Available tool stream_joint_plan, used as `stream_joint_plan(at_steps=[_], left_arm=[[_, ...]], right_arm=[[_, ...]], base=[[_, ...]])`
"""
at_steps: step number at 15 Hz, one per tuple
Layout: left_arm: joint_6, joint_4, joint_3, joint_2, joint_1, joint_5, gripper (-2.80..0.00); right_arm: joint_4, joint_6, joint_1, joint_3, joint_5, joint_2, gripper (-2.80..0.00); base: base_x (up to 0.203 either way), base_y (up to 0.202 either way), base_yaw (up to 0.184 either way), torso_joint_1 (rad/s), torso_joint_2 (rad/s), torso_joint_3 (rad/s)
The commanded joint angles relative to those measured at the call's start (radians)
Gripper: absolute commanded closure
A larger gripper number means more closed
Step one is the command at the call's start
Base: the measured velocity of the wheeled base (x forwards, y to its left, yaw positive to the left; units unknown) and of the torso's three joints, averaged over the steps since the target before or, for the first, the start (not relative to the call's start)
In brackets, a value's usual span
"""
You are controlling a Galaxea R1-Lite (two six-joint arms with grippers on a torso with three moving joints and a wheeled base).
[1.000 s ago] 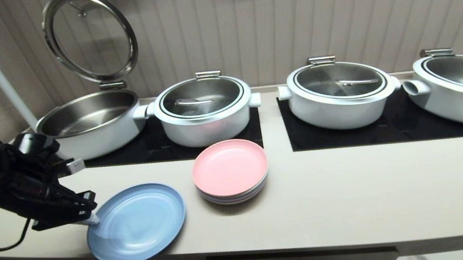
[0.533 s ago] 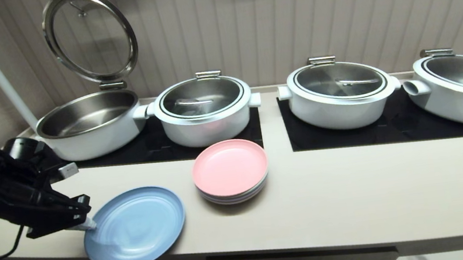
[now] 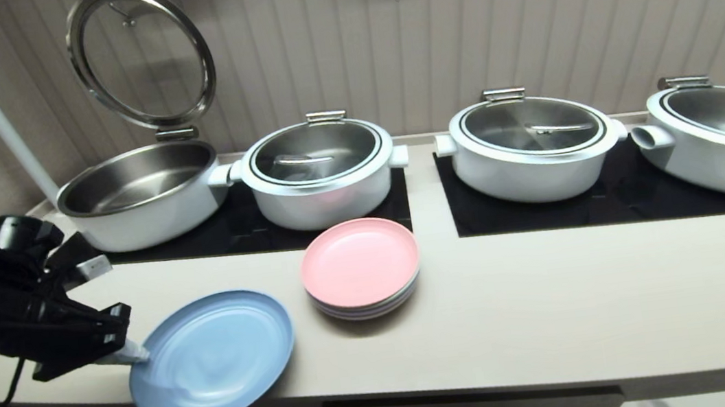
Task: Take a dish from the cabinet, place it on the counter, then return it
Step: Pick up the plate from the table, then put it back into the cabinet
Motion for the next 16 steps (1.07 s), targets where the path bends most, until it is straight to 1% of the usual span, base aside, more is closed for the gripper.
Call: stream_joint_plan(at_steps=[1, 2, 6, 10, 14, 16], left_arm=[[0.000, 0.039, 0.000, -0.037, 0.016, -0.020, 0.00], [0.000, 0.060, 0.002, -0.047, 0.024, -0.036, 0.00], [0.002, 0.117, 0.003, -0.090, 0.053, -0.068, 0.00], [0.008, 0.175, 0.015, -0.156, 0.054, -0.080, 0.00], [0.048, 0.187, 0.075, -0.231, 0.056, -0.079, 0.00], [0.078, 0.187, 0.102, -0.270, 0.057, -0.080, 0.00]], right_arm=[[0.000, 0.000, 0.000, 0.000, 0.000, 0.000, 0.00], [0.000, 0.000, 0.000, 0.001, 0.000, 0.000, 0.00], [0.000, 0.000, 0.000, 0.000, 0.000, 0.000, 0.00], [0.000, 0.000, 0.000, 0.000, 0.000, 0.000, 0.00], [0.000, 0.000, 0.000, 0.000, 0.000, 0.000, 0.00], [0.000, 0.000, 0.000, 0.001, 0.000, 0.000, 0.00]], base=[[0.000, 0.000, 0.000, 0.000, 0.00, 0.000], [0.000, 0.000, 0.000, 0.000, 0.00, 0.000], [0.000, 0.000, 0.000, 0.000, 0.00, 0.000], [0.000, 0.000, 0.000, 0.000, 0.00, 0.000], [0.000, 0.000, 0.000, 0.000, 0.00, 0.000], [0.000, 0.000, 0.000, 0.000, 0.00, 0.000]])
